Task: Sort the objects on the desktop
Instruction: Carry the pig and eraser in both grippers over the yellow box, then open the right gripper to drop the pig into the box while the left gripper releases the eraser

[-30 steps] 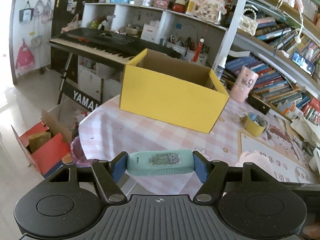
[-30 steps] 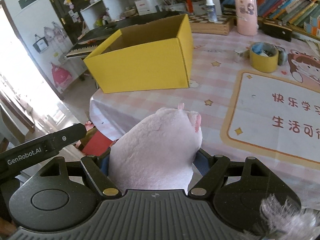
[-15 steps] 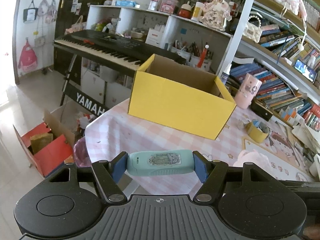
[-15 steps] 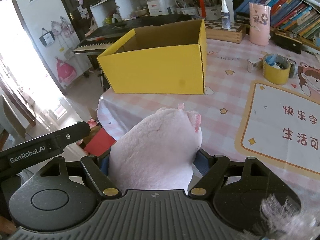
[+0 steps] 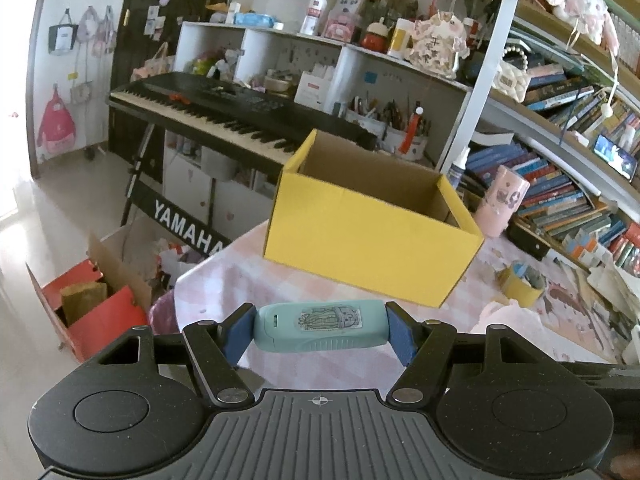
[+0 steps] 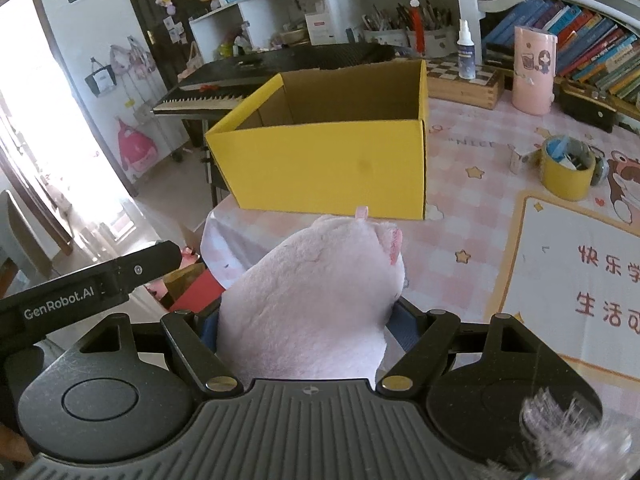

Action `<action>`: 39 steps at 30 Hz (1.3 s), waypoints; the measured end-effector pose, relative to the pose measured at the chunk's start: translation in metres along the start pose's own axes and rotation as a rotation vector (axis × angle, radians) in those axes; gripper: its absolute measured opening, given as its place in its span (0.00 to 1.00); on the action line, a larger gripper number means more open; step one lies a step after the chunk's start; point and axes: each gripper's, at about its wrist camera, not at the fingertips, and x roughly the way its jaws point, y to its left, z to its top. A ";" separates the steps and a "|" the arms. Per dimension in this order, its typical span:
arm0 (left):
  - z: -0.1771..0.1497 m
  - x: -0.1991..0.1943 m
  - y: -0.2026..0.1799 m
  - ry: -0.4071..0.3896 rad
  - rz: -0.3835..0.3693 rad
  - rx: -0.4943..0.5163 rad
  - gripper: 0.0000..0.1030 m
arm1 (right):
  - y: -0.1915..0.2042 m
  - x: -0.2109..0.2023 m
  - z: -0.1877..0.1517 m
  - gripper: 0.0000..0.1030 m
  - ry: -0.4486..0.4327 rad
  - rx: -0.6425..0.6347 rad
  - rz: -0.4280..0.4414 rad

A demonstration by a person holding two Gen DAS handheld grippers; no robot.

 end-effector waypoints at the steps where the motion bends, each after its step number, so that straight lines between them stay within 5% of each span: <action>1: 0.002 0.001 0.000 -0.005 0.000 0.003 0.67 | 0.000 0.001 0.002 0.75 -0.001 0.000 0.001; 27: 0.074 0.050 -0.025 -0.144 0.044 -0.012 0.67 | -0.020 0.036 0.104 0.75 -0.109 -0.107 0.084; 39: 0.101 0.091 -0.047 -0.128 0.088 0.040 0.67 | -0.058 0.068 0.164 0.75 -0.145 -0.132 0.072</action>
